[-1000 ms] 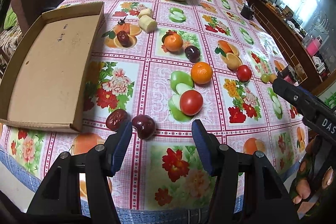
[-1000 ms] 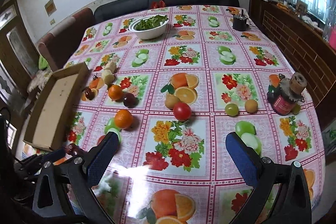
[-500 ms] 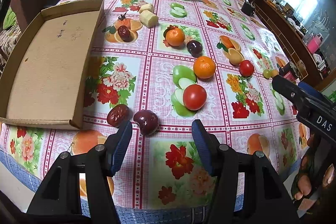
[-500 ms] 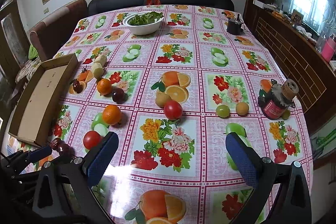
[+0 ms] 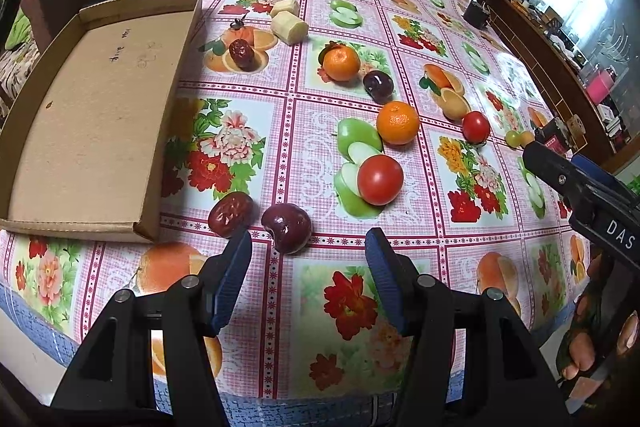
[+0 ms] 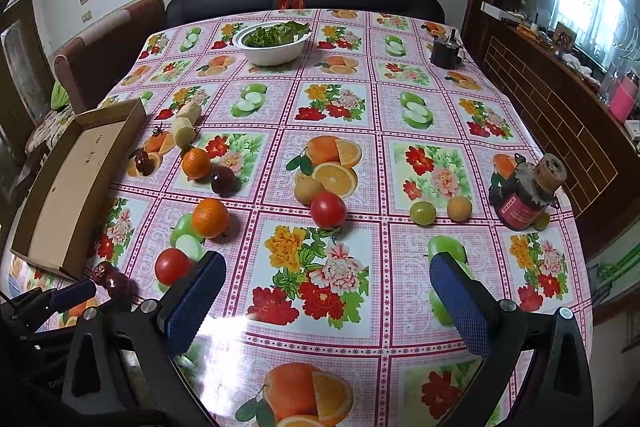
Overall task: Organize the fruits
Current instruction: 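Grasp a red date with the left tool while the right tool grasps a red tomato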
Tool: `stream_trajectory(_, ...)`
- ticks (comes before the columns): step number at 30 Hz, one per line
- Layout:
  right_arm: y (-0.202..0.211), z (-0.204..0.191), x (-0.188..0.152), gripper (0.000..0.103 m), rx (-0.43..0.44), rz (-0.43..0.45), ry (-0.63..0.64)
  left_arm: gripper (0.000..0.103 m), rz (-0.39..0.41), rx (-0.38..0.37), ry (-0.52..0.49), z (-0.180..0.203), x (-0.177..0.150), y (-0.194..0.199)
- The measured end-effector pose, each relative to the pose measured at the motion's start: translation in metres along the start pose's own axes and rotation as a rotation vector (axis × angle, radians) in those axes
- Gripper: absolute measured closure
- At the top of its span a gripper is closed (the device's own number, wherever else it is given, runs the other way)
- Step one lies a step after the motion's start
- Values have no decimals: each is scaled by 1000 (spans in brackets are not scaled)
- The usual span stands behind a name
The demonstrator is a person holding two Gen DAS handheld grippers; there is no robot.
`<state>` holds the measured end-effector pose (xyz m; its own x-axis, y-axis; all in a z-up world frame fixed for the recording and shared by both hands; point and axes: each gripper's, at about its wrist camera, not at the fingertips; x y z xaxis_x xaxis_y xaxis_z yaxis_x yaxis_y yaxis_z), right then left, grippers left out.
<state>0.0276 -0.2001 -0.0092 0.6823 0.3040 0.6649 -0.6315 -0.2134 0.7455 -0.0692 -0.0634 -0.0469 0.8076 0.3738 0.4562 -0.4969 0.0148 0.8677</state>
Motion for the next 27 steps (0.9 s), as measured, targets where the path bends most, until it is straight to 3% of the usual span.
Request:
stream_trajectory(4,-2,-2,-1,0,24,-3,7,45,-1,-18,-6,-2,0,0)
stream_trajectory(7,-3,-2,-4,3,115,19,11,45,2,-62,-2,-8,-1,2)
stream_trajectory(12,-13,-15,-14,20,317,5,60,45,21,-61,13,-23,-1,0)
stream_trajectory(15,-26,-29,-17,31,391,-30,77,45,21,-52,10,-25,0,-5)
stream_trajectory(17,-37,-41,-19,44,441,-66,88,45,24,-40,4,-27,1,-7)
stream_trajectory(24,-54,-80,-21,48,487,-113,151,45,16,-84,49,-50,4,-9)
stream_trajectory(27,-61,-91,-20,56,498,-134,171,45,18,-108,68,-57,6,-9)
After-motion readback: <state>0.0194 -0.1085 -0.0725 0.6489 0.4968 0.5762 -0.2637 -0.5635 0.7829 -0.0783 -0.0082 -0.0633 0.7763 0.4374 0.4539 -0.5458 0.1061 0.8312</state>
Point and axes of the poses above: each gripper's, at about its wrist camera, not at the fingertips, and y roughly against the way its jaws point, z to its right, x to its top, and after that the axes turned 2 degrees about -x, right-handed
